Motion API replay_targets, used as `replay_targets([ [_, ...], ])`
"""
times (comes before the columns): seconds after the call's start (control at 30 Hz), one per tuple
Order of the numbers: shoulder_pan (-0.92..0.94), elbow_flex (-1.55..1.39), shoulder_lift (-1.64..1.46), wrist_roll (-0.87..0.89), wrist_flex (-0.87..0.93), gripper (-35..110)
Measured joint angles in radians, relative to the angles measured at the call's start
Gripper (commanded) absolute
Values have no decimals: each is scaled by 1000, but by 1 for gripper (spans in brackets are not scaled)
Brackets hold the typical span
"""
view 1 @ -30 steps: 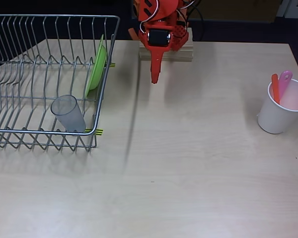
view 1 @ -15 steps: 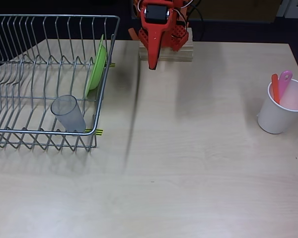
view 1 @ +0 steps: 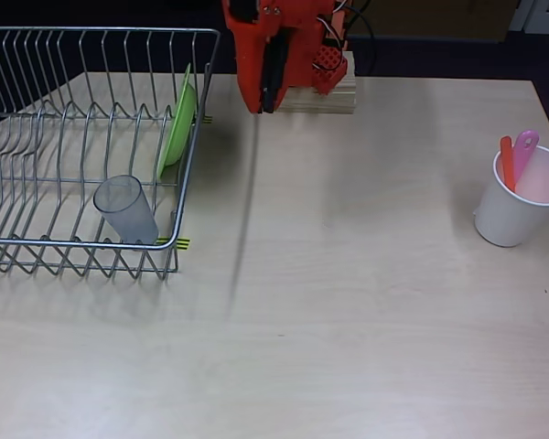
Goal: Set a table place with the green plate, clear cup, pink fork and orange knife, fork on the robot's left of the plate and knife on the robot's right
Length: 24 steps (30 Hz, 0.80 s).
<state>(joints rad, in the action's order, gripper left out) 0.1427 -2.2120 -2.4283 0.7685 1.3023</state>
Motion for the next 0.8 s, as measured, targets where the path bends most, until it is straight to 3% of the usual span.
replay_targets([
  [0.17,104,38,18,186,103,16],
  [0.4,272,63,34,242,224,33],
  [0.8,500,31,52,295,275,31],
])
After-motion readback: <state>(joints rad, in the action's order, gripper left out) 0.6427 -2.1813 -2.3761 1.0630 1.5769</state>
